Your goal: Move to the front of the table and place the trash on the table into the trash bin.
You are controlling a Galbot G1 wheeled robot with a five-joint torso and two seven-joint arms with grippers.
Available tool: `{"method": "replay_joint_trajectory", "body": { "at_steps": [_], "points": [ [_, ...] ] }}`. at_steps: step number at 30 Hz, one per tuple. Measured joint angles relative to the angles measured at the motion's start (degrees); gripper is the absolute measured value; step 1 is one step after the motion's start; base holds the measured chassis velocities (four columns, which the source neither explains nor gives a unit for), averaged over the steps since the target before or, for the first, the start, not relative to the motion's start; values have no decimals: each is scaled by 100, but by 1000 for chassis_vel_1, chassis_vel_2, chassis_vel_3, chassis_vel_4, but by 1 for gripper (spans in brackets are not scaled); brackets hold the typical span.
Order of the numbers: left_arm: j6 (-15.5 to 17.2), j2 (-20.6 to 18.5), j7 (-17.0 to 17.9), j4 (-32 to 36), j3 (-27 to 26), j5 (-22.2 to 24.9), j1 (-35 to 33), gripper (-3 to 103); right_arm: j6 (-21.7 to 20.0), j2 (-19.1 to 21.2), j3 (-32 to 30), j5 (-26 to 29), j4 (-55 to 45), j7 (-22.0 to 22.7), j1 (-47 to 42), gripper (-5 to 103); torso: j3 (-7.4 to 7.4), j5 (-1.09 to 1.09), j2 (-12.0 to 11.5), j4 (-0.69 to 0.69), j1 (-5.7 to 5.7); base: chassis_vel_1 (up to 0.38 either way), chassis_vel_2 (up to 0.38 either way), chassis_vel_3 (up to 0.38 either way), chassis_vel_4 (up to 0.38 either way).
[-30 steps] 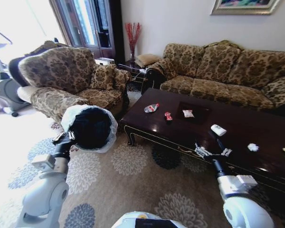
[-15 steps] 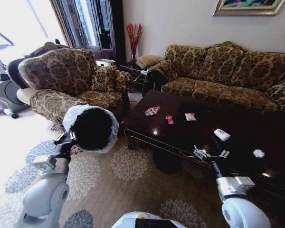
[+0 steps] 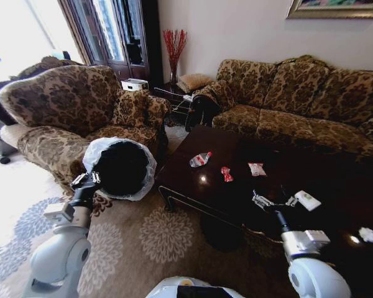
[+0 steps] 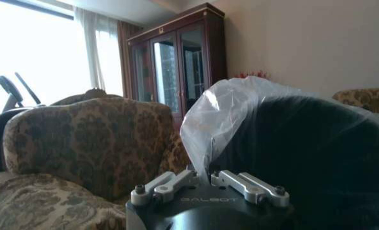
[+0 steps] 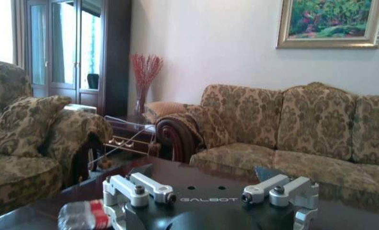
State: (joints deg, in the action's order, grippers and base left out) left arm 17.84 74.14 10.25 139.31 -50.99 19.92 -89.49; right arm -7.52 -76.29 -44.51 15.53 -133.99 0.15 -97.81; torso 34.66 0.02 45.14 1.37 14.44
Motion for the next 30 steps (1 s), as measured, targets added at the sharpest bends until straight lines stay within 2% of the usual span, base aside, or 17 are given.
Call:
{"method": "replay_joint_trajectory", "body": {
  "at_steps": [9, 17, 20, 24, 30],
  "points": [
    [-3, 0, 2, -5, 2, 1, 3, 3, -3, 3, 1, -1, 1, 6, 3, 100, 0, 2, 0, 2, 0, -363, 369, 379, -370],
    [-4, -1, 1, -7, 5, 4, 7, 3, -6, 4, 0, -1, 1, 11, 4, 100, 1, -1, -1, -2, 3, -346, 301, 312, -316],
    [-4, -1, 4, -8, 4, 4, 6, 3, -8, 4, 0, -1, 2, 12, 5, 100, 3, -1, -2, 3, 7, -113, 202, 145, -137],
    [-4, -1, 5, -8, 5, 4, 6, 3, -9, 4, 0, -1, 2, 13, 3, 100, 1, 1, -1, -1, 3, -31, 57, 21, -12],
    [-4, -1, 5, -7, 2, 4, 3, 3, -9, 4, -1, 1, 0, 14, -3, 100, -4, 1, 5, 1, -9, 23, -42, -20, 29]
  ]
}}
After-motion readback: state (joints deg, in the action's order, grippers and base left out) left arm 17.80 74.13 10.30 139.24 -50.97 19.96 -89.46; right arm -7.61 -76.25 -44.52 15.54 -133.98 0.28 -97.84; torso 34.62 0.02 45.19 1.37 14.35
